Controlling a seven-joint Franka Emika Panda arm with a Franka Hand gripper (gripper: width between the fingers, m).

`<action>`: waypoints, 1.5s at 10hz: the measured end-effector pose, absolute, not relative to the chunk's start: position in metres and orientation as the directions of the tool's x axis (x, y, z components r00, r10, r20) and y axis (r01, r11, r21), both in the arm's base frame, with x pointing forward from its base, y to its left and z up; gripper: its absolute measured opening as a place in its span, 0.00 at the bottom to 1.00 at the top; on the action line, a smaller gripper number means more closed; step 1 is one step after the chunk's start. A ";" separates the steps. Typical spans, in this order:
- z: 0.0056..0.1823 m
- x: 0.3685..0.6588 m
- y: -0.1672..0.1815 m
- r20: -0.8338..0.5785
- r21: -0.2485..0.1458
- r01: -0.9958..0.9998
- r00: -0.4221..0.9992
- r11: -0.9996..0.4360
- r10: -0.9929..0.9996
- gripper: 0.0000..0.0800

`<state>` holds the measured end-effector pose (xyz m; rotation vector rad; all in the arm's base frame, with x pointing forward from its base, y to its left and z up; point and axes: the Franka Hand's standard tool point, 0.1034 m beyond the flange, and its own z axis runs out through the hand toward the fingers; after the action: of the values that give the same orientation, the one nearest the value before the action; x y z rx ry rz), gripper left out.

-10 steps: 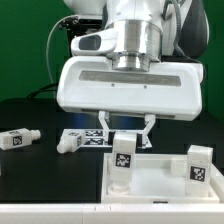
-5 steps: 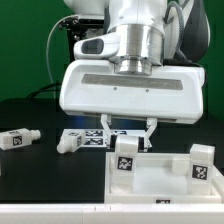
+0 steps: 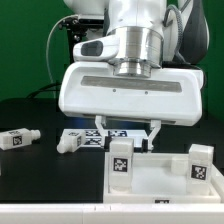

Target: Assemble square table

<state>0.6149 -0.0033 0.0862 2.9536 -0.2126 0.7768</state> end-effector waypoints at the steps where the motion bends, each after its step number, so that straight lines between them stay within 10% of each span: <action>1: 0.086 0.615 -0.003 0.494 0.042 -0.154 0.862 -0.987 -0.113 0.67; 3: 0.086 0.614 -0.007 0.466 0.038 -0.160 0.876 -0.986 -0.124 0.80; 13: 0.085 0.617 -0.007 0.027 -0.018 -0.260 0.965 -0.965 -0.261 0.81; 15: 0.084 0.617 -0.007 0.025 -0.020 -0.324 0.946 -0.946 -0.324 0.51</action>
Offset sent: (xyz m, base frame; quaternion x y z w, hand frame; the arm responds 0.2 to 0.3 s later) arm 0.0038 -0.0165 0.0148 0.0308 -0.0798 0.0609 0.9945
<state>0.6172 -0.0068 0.0845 3.1141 -0.5182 0.0441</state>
